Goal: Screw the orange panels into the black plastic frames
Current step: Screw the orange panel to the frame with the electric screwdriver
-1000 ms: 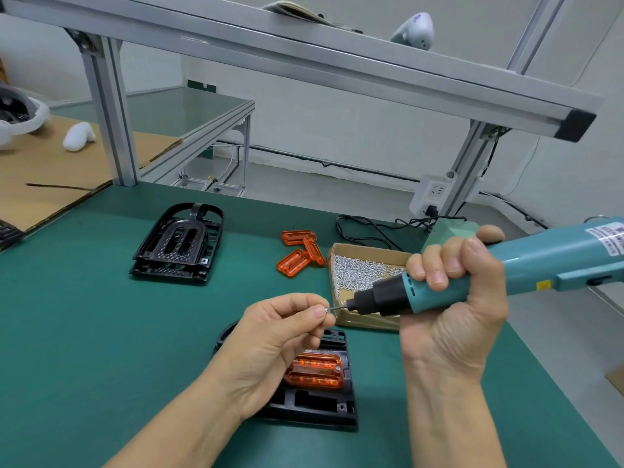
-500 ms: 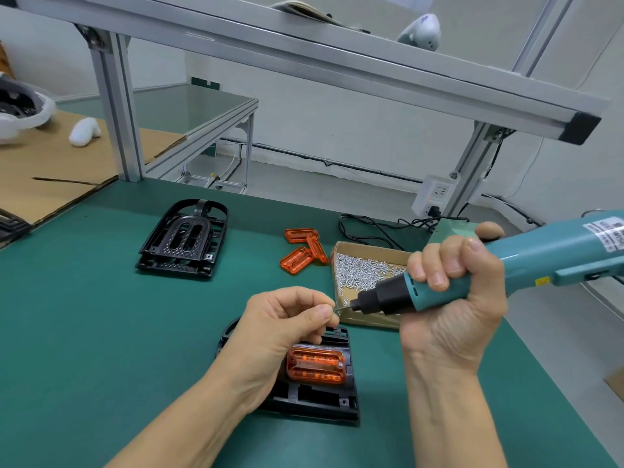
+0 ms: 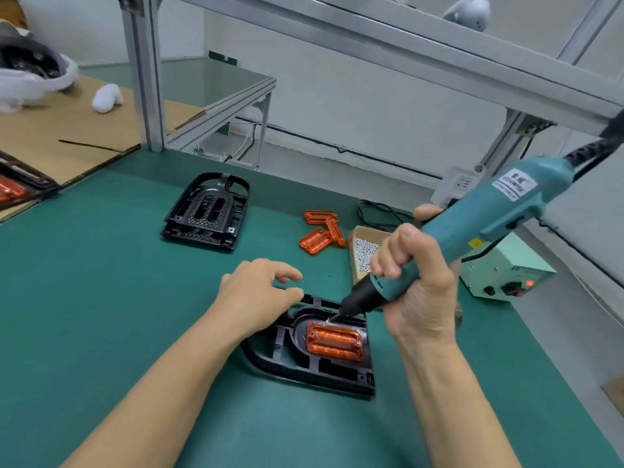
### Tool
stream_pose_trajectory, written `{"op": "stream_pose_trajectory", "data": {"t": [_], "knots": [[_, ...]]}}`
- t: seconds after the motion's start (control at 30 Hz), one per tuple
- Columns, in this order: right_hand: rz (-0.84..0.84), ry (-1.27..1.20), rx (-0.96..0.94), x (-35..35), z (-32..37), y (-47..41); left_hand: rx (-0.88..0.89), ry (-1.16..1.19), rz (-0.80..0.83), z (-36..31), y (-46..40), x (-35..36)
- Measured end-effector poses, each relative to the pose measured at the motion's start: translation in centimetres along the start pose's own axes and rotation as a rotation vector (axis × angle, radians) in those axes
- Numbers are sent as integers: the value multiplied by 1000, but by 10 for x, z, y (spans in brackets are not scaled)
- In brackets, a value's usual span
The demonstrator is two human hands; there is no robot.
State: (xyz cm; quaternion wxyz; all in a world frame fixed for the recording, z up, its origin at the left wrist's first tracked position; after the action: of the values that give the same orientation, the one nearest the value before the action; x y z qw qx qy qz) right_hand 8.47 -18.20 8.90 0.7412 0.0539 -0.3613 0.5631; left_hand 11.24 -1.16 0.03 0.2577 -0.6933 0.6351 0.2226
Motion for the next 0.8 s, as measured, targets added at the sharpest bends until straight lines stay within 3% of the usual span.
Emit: {"op": "stream_pose_trajectory", "data": {"t": [0.17, 0.67, 0.8], "knots": [[25, 99, 45, 5, -19, 1, -5, -47, 71, 4, 0, 11], [108, 208, 53, 18, -34, 2, 24, 11, 83, 2, 0, 14], [195, 254, 62, 28, -38, 3, 13, 18, 82, 3, 0, 15]]}}
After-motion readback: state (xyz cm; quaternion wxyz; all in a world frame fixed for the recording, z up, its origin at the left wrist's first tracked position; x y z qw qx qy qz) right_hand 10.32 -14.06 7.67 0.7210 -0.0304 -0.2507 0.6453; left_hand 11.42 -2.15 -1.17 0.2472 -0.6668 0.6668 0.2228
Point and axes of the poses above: each hand's wrist, its own y-axis away from the middle knuckle, its own x-axis out of the palm, z = x × y, the point moved 9 cm from there along -y, towards the middle knuckle, and after that the axes turned 12 degrees about -z, right-handed, at the moved point
